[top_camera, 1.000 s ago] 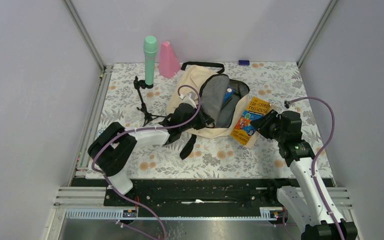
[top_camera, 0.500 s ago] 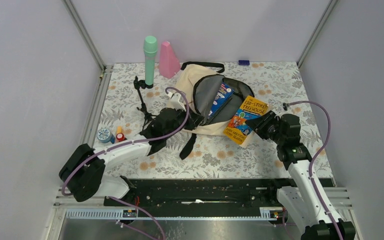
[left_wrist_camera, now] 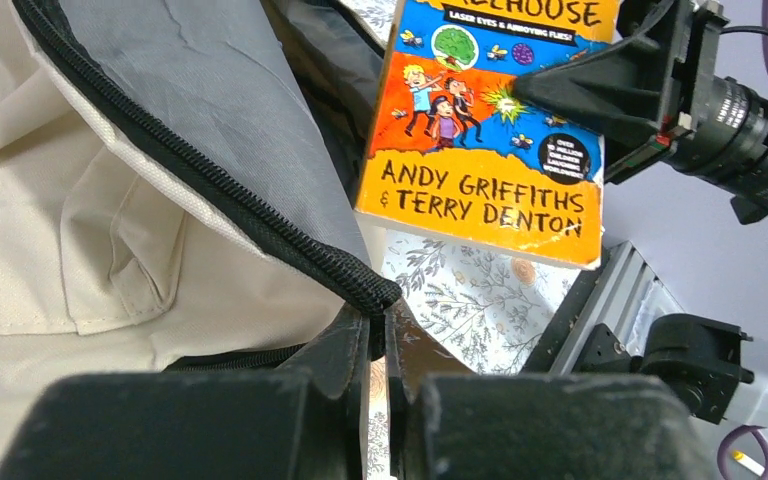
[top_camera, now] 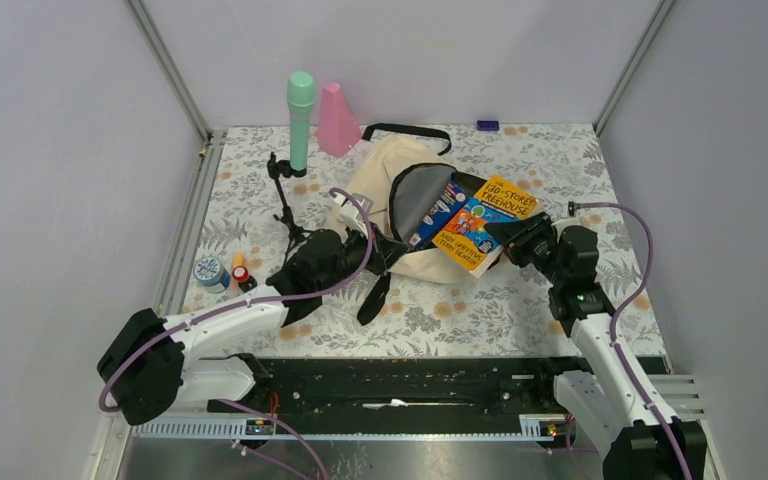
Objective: Pack the student bag
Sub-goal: Place the book in the student bag.
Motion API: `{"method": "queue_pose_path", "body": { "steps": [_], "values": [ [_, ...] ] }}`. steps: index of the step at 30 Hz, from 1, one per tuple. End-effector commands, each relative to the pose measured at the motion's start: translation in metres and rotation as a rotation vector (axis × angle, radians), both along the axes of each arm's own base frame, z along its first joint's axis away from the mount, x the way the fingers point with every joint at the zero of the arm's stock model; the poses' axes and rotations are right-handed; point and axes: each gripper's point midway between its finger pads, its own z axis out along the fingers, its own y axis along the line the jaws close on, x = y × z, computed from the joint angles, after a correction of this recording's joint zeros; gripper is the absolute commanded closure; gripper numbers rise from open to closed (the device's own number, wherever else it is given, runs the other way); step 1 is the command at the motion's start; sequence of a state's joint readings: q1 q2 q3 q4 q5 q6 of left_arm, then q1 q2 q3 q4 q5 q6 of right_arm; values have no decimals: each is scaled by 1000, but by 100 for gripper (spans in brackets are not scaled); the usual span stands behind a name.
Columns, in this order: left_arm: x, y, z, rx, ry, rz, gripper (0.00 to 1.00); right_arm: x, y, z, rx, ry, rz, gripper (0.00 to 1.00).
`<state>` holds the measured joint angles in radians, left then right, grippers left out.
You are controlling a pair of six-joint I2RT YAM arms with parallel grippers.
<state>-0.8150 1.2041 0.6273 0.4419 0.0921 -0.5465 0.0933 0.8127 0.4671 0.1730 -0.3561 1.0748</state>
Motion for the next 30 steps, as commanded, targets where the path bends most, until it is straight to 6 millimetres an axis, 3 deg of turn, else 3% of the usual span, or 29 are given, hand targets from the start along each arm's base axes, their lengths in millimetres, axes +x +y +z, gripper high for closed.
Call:
{"method": "queue_pose_path", "body": {
  "steps": [1,8,15,19,23,30],
  "values": [
    [-22,-9,55,-121,-142,-98,100,10,-4,47,50,-149,-45,100],
    [-37,-8,57,-116,-158,-151,100,22,-13,19,15,-61,-104,100],
    [-59,-13,55,-90,-179,-237,100,36,-2,12,10,-21,-36,100],
    [-70,-13,58,-103,-210,-275,100,38,4,-4,30,23,-10,100],
    [-74,-15,57,-104,-210,-295,100,34,17,-23,70,69,29,100],
    [-73,-18,51,-79,-204,-303,100,21,61,-41,64,127,151,100]
  ]
}}
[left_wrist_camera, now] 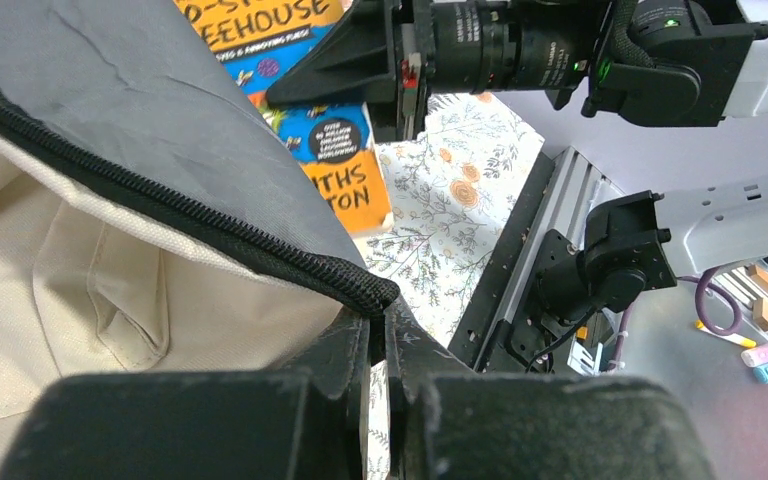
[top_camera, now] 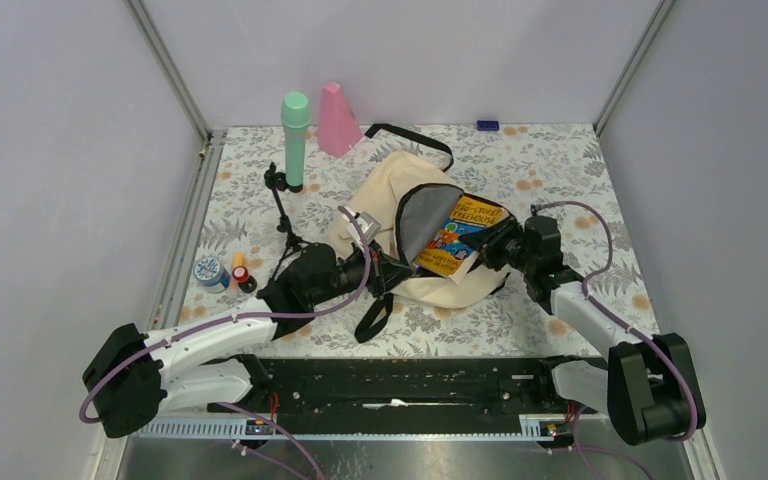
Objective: Pack the student bag
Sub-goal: Place the book in the student bag.
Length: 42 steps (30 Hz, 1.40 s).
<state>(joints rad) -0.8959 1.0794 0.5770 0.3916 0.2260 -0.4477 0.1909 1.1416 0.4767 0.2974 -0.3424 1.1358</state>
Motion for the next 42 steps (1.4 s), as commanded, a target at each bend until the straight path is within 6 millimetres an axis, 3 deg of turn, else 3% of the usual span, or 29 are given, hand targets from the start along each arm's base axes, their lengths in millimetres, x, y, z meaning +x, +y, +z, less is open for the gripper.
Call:
{"method": "queue_pose_path", "body": {
  "steps": [1,5,9,18,24,28,32,37,39,42],
  "values": [
    [-13,-10,43,-110,-103,-82,100,-1,31,21,55,-78,87,100],
    [-12,-11,39,-99,-99,-81,100,-10,39,-1,60,-1,84,100],
    [-15,-11,33,-70,-80,-89,100,-7,42,-13,74,32,35,100],
    [-20,0,9,36,-40,-82,100,37,64,-14,79,-8,-12,100],
    [-20,-1,9,36,-33,-75,100,44,92,-25,23,-24,14,98],
    [-19,-4,7,33,-25,-76,100,41,97,-33,-12,-38,27,86],
    [-18,-4,4,38,-19,-67,100,33,83,-29,-78,-104,20,81],
    [-16,-4,4,33,-22,-52,100,24,69,-9,-237,-225,76,43],
    [-15,-4,1,40,-20,-50,100,19,64,-2,-300,-250,108,33],
    [-13,-6,-4,55,-12,-51,100,14,49,9,-393,-287,103,25]
  ]
}}
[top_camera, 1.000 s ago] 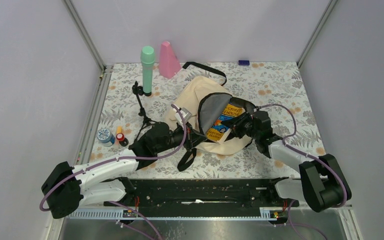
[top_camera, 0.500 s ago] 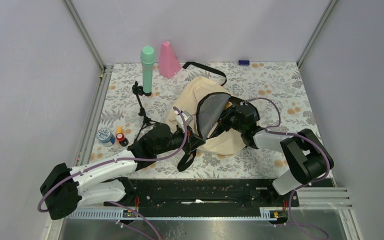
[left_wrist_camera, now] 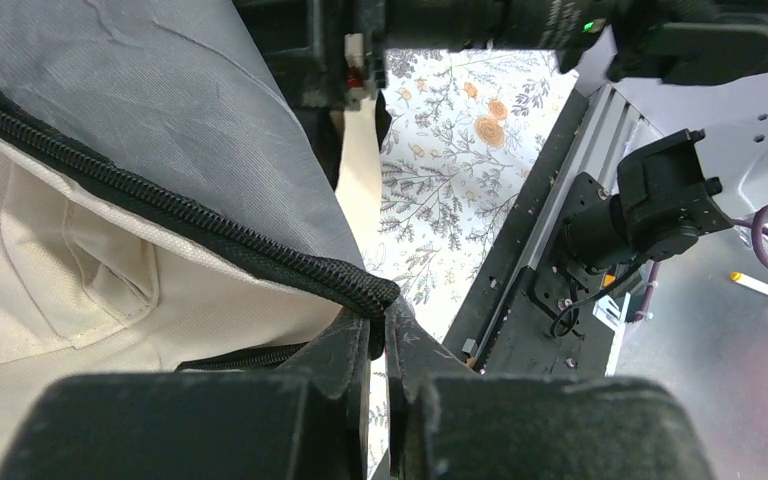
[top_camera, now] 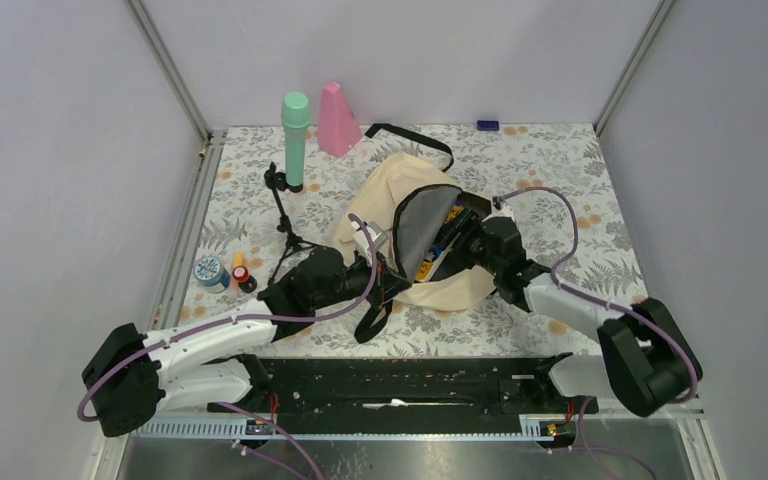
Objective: Pack the student bag
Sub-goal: Place the book in the student bag.
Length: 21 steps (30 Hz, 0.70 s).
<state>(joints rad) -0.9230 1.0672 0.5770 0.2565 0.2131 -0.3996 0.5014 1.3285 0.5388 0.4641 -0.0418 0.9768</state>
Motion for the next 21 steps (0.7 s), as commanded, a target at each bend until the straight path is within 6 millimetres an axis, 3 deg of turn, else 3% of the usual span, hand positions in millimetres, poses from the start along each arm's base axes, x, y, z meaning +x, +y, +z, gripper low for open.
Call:
{"method": "queue_pose_path", "body": {
  "steps": [1,5,9,12,17,21],
  "values": [
    [0,-14,23,-59,-38,-33,100,3,-26,29,-193,-147,-11,23],
    [4,-19,17,-15,-46,-38,100,-2,-71,49,-332,-184,-100,13],
    [4,-27,8,86,-102,-56,100,-4,-118,63,-389,-177,-187,9],
    [2,-39,-1,155,-145,-86,100,-12,-144,63,-438,-146,-226,8],
    [-12,-67,-30,329,-230,-156,100,-16,-165,69,-537,-133,-269,4],
    [-35,-88,-60,484,-321,-233,100,-14,-166,70,-523,-112,-291,2]
  ]
}}
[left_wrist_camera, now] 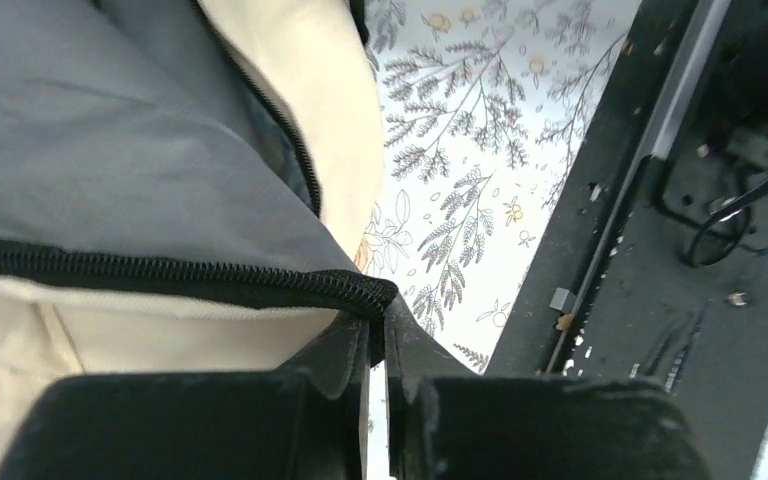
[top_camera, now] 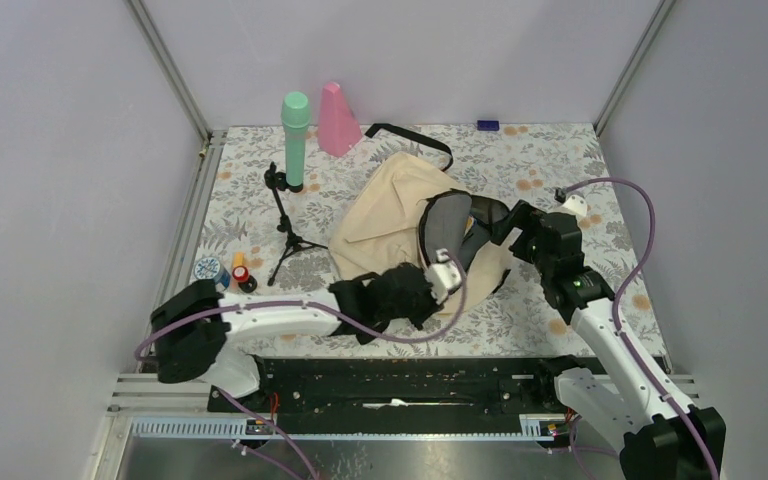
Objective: Pack the student bag
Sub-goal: Place the book in the student bag.
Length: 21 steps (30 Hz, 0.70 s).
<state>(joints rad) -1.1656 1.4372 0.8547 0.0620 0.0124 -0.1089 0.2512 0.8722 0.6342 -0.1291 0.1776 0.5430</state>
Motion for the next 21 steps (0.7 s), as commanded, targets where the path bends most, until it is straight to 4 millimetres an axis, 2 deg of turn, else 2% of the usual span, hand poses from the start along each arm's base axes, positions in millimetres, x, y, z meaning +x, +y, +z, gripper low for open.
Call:
{"method": "queue_pose_path", "body": {
  "steps": [1,5,7,10,12,16,19,21],
  "values": [
    [-21,-27,-7,115,-150,-111,100,4,-8,17,-28,-9,-31,3],
    [-30,-36,-16,159,-172,-137,99,5,21,33,53,-47,109,8],
    [-30,-32,-13,162,-173,-116,78,2,35,38,98,-54,177,9],
    [-29,-24,3,120,-165,-72,36,-4,47,39,125,-40,235,11],
    [-31,-16,25,57,-149,-41,19,-7,55,40,117,-42,276,11],
    [-43,5,58,-41,-101,-30,4,-13,73,47,24,-40,340,12],
    [-43,32,74,-79,-71,-4,1,-12,86,50,-26,-33,361,12],
    [-32,55,83,-105,-40,47,1,-10,98,53,-19,-28,385,15]
  ]
}}
